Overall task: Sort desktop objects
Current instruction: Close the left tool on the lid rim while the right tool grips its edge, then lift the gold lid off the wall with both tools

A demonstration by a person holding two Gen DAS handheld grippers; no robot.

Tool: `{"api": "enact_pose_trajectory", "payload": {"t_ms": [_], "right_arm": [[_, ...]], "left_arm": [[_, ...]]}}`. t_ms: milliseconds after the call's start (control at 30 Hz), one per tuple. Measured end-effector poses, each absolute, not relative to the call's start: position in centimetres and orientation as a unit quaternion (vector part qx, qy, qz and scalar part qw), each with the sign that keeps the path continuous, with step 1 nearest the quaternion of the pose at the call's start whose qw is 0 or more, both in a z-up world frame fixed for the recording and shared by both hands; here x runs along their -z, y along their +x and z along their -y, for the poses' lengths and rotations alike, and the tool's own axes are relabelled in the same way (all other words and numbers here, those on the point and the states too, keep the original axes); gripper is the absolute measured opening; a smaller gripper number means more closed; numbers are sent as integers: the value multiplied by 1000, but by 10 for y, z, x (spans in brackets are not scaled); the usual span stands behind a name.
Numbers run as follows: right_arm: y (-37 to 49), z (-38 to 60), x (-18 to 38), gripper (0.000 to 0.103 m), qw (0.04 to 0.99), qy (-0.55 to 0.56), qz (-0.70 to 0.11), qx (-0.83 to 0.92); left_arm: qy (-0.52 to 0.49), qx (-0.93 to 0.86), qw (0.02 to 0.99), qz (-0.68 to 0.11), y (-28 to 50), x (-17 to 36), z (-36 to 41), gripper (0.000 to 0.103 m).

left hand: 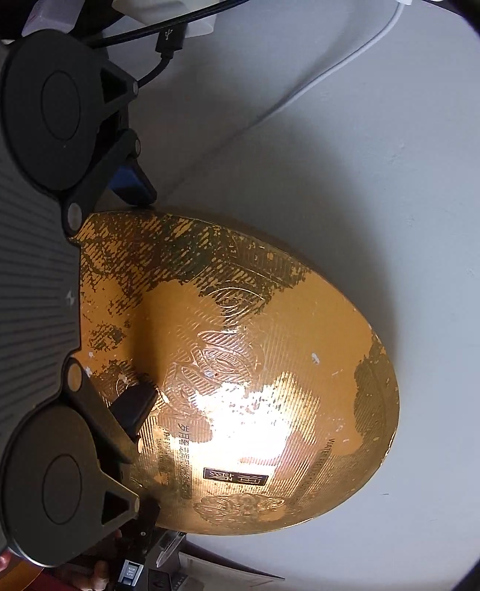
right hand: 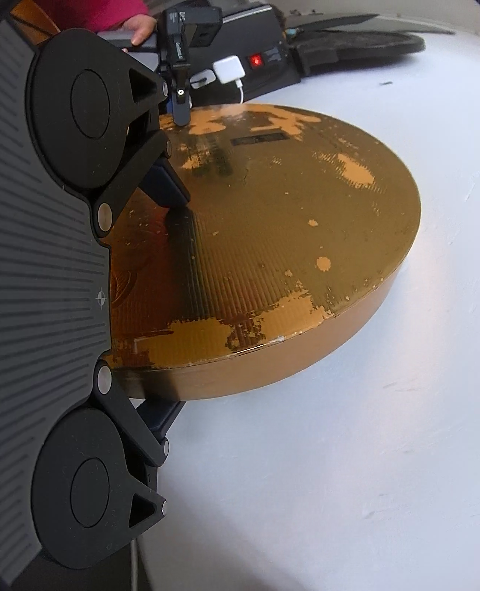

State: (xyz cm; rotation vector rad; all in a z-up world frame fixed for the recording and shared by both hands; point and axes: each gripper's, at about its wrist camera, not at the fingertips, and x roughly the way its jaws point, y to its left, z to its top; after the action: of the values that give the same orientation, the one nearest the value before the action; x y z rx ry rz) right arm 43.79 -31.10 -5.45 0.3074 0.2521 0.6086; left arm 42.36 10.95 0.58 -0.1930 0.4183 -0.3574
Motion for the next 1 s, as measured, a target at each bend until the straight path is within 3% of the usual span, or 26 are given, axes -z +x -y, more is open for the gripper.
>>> {"api": "enact_pose_trajectory", "payload": {"t_ms": [600,1000], "right_arm": [[433,309,54,102,936,163,-95,-296],[386,312,2,102,946,142,3,-292]], "left_arm": [[-89,151,972,-159,412,2,-95,103],[-78,156,983,-52,369,-50,-75,103]]}}
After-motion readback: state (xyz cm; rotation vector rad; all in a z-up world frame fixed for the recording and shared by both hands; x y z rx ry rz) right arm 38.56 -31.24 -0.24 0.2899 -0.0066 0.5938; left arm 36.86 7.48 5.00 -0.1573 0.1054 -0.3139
